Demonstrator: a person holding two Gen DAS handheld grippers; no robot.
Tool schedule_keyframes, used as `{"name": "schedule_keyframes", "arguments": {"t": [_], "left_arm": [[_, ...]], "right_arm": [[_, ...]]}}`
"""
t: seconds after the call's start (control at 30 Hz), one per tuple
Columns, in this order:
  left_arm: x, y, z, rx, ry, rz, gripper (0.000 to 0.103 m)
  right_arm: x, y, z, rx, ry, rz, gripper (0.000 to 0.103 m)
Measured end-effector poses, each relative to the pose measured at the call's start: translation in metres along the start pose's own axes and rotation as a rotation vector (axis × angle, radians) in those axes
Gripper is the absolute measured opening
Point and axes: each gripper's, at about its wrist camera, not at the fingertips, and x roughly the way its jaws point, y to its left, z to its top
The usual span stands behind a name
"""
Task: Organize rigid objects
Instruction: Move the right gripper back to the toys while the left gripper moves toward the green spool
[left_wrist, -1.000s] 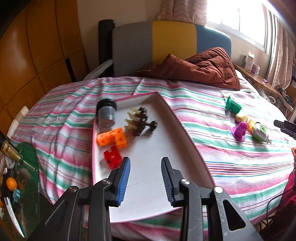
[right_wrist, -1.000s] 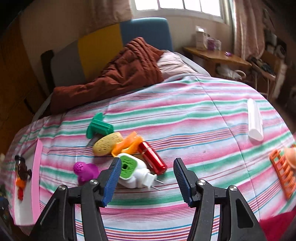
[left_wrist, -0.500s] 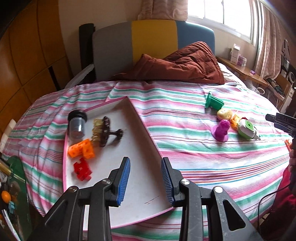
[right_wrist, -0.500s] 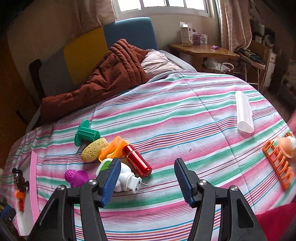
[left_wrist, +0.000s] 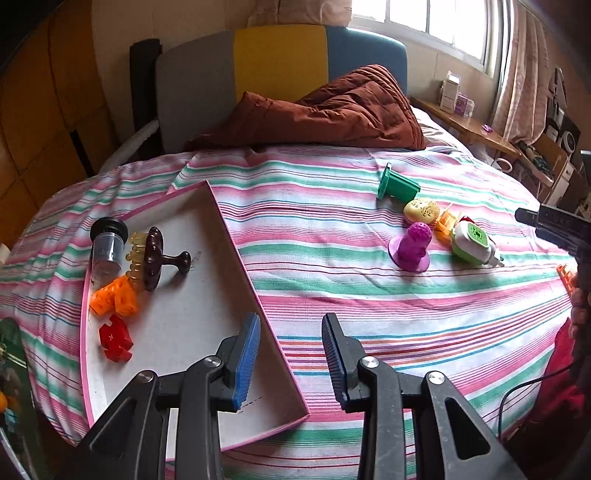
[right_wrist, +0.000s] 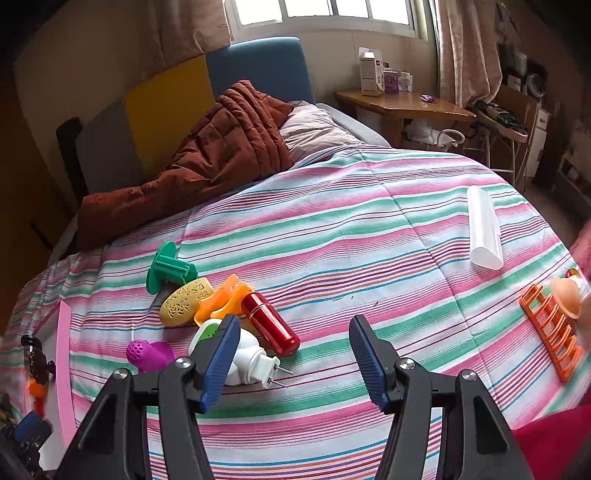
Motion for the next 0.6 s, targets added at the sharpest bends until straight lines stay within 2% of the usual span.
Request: {"name": "schedule_keyframes", "arguments": {"t": [0.37,0.6], "left_arm": [[0.012,-0.006,0.015,-0.004,0.006,-0.011,0.034],[0.021,-0.031,0.027,0.072,-0.010,0.007,0.034]], "right_arm": [[-0.002,-0.012,0.004,0.050,-0.009,-0.018,0.063],[0.004,-0.018,0.005,0.068,0.022,-0.020,0.064]]}}
